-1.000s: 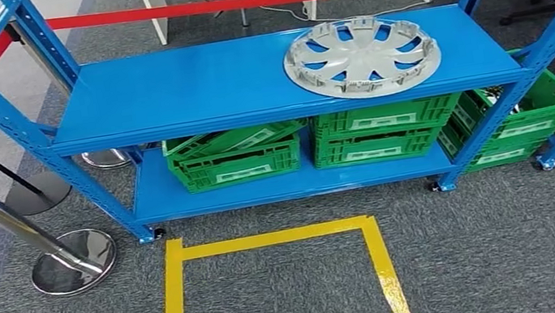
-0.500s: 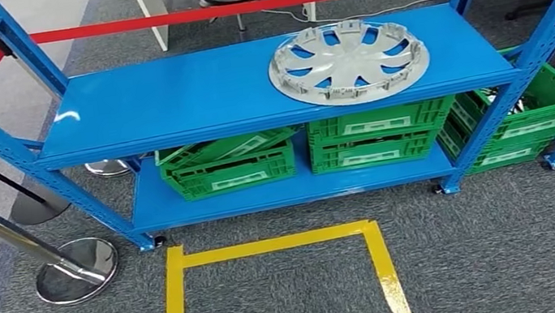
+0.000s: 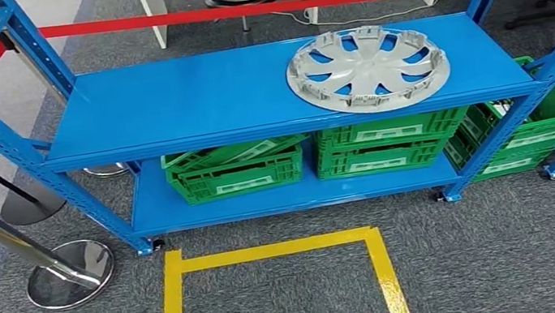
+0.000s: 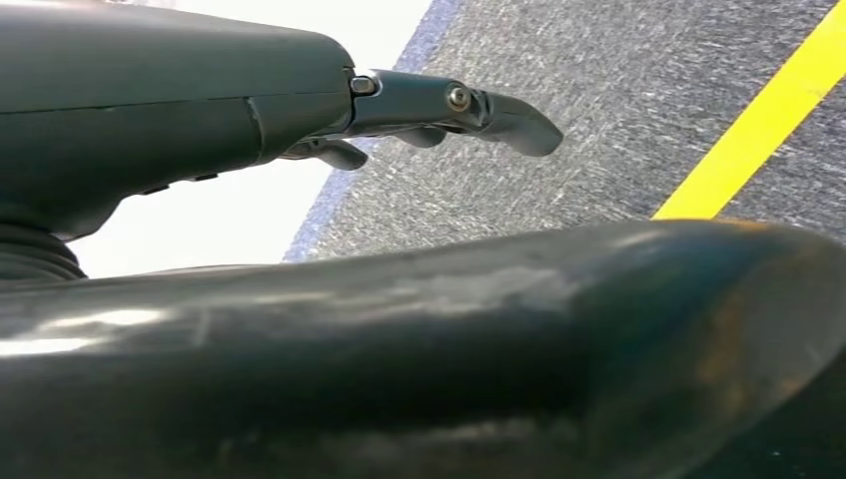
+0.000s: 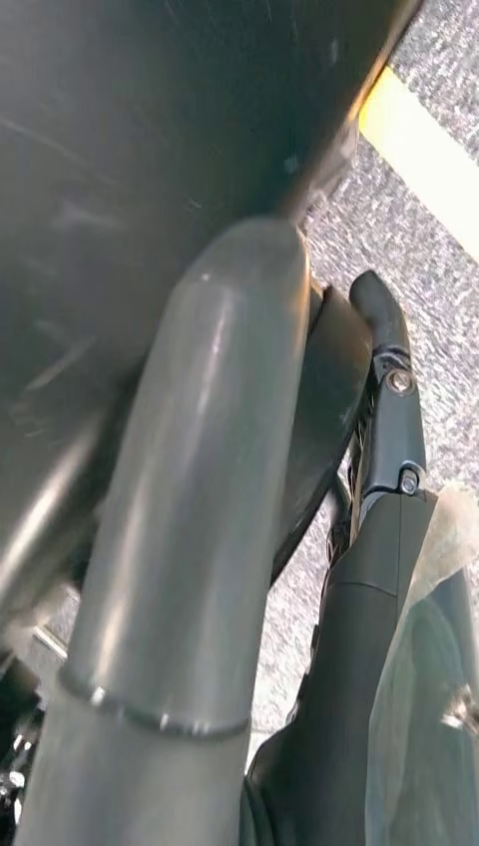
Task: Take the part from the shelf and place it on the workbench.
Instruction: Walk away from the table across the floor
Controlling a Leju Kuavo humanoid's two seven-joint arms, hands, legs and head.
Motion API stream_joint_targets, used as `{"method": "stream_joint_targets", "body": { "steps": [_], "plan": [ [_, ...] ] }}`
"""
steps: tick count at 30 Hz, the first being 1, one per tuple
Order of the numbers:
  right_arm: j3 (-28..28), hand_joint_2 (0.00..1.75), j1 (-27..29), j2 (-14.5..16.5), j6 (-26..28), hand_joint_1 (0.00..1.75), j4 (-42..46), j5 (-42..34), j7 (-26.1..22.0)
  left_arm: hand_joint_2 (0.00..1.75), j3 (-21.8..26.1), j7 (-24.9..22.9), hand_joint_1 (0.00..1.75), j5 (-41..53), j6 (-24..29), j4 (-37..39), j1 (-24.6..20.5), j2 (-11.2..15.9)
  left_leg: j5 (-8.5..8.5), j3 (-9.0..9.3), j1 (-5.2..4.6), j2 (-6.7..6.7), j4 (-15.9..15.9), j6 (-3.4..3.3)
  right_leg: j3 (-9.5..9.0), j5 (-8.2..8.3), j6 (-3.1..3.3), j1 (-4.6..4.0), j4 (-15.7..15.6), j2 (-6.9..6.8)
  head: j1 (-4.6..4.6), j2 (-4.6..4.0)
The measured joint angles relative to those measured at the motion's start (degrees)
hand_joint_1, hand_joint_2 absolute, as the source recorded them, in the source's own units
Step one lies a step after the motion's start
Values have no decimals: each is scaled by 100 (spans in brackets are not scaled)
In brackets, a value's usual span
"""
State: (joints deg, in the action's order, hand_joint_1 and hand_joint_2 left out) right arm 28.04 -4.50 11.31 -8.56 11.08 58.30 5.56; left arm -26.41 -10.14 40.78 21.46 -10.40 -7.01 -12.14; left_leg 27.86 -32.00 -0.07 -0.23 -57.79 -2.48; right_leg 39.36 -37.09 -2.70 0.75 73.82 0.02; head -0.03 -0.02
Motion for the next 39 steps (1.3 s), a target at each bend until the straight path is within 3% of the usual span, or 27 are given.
{"method": "stream_joint_targets", "body": {
  "steps": [1, 3, 5, 10, 11, 13, 14, 15, 16, 17, 18, 20, 21, 24, 26, 29, 30, 31, 32, 34, 35, 36, 39],
  "plan": [
    [0, 0, -5, -3, 1, 0, 1, -1, 0, 0, 1, 0, 0, 0, 0, 0, 2, 0, 32, 38, 1, -4, -4, 4, 22, 177, -4, 1, -95, -2, 1, 0],
    [0, 0, -1, -6, 1, 0, 1, 1, 7, 0, 2, 0, 0, 0, 0, 0, 4, -3, 117, 135, 5, -13, -15, 34, -217, 682, 0, 9, -788, -8, 3, 0],
    [0, 0, 6, -6, -2, 0, -1, 6, 9, 0, 4, 0, 0, 0, 1, 0, 2, -4, 199, 195, -13, -19, -41, 94, -487, 914, 45, 2, -1353, -4, 7, 0],
    [0, 0, 11, -1, -3, 0, -1, 12, 5, 0, 5, 0, 0, 1, 11, 0, -18, -1, 341, 213, -17, -14, -159, 218, -619, 860, 230, 5, -1487, 3, -32, 0],
    [0, 0, 11, 1, -3, 0, -1, 14, 5, 0, 5, 0, 0, 2, 14, 0, -20, 1, 455, 119, -9, -12, -379, 252, -651, 843, 267, 17, -1499, -6, -42, 0],
    [0, 0, 16, 1, -3, 0, -2, 15, 5, 0, 7, 0, 0, 1, 16, 0, -15, 3, 754, -265, 11, -11, -1131, 305, -697, 795, 316, 17, -1503, -20, -55, 0],
    [0, 0, 21, 1, -3, 0, -2, 15, 5, 0, 8, 0, 0, 1, 16, 0, -10, 6, 854, -476, 19, -11, -1488, 319, -720, 772, 325, 15, -1502, -19, -53, 0],
    [0, 0, 27, 1, -3, 0, -1, 15, 5, 0, 9, 0, 0, 1, 16, 0, -5, 8, 846, -623, 25, -11, -1690, 324, -749, 747, 326, 14, -1502, -14, -54, 0],
    [1, 0, 32, 1, -3, 0, -1, 15, 5, 0, 10, 0, 0, 1, 15, 0, -1, 11, 720, -672, 27, -11, -1678, 317, -787, 721, 322, 14, -1502, -5, -56, 0],
    [1, 0, 35, 1, -3, 0, -1, 15, 5, 0, 11, 0, 0, 1, 15, 0, 1, 13, 487, -616, 27, -11, -1443, 299, -833, 693, 315, 13, -1502, 5, -55, 0],
    [2, 0, 37, 2, -3, 0, -1, 15, 5, 0, 11, 0, 0, 2, 16, 0, 3, 14, 210, -492, 23, -11, -1061, 269, -882, 661, 304, 12, -1505, 13, -56, 0],
    [2, 0, 36, 3, -4, 0, -2, 20, 4, 0, 12, 1, 0, 2, 24, 0, 4, 19, -76, -242, -4, -8, -403, 203, -940, 597, 254, -2, -1511, 18, -53, 0],
    [2, 0, 36, 4, -5, 0, -2, 25, 4, 0, 13, 2, 0, 2, 33, 0, 6, 21, -92, -172, -20, -5, -230, 180, -952, 575, 222, -6, -1520, 16, -48, 0],
    [2, 0, 28, 5, -6, 0, -1, 51, 6, 0, 30, 9, 0, -3, 57, 0, 27, 23, -32, -100, -22, -4, -99, 124, -971, 543, 117, -5, -1563, 3, -43, 0],
    [2, 0, 17, 5, -9, 0, 0, 74, 8, 0, 46, 13, 0, -10, 65, 0, 40, 23, -32, -29, 9, -3, -17, 65, -857, 407, 62, -7, -1321, 1, -36, 0],
    [2, 0, 4, 2, -6, 0, 1, 90, 7, 0, 82, 20, 0, -17, 73, 0, 48, 23, 20, 34, 15, 5, 8, 11, -211, 12, 13, -4, -252, 2, -23, 0],
    [2, 0, 0, 0, -3, 0, 1, 91, 7, 0, 96, 20, 0, -18, 73, 0, 55, 24, 48, 61, 13, 6, 7, 7, -32, 0, 3, -4, -13, 2, -25, 0],
    [2, 0, -5, -2, -1, 0, 2, 92, 7, 0, 108, 20, 0, -18, 73, 0, 61, 24, 80, 100, 14, 3, 6, 8, 49, 104, -3, -4, 28, 1, -22, 0],
    [2, 0, -9, -3, -1, 0, 2, 93, 11, 0, 116, 20, 0, -17, 73, 0, 67, 24, 119, 153, 18, -2, 5, 16, 16, 324, -5, -1, -163, -1, -21, 0],
    [2, 0, -7, -3, 0, 0, 2, 96, 20, 0, 125, 20, 0, -14, 71, 0, 70, 25, 216, 265, 15, -12, -5, 57, -251, 804, -2, 6, -893, -12, -16, 0],
    [2, 0, -5, -3, -1, 0, 0, 97, 24, 0, 126, 20, 0, -9, 69, 0, 69, 27, 265, 299, 6, -14, -21, 91, -396, 918, 20, 5, -1200, -13, -11, 0],
    [2, 0, 2, -2, -2, 0, -1, 96, 24, 0, 127, 20, 0, -4, 68, 0, 68, 29, 300, 317, -4, -14, -30, 121, -486, 944, 50, 1, -1370, -10, -13, 0],
    [3, 0, 15, 2, -4, 0, -2, 94, 16, 0, 130, 18, 0, 17, 64, -1, 58, 33, 356, 351, -13, -8, -23, 183, -571, 859, 168, -4, -1439, 6, -39, 0]
  ]
}}
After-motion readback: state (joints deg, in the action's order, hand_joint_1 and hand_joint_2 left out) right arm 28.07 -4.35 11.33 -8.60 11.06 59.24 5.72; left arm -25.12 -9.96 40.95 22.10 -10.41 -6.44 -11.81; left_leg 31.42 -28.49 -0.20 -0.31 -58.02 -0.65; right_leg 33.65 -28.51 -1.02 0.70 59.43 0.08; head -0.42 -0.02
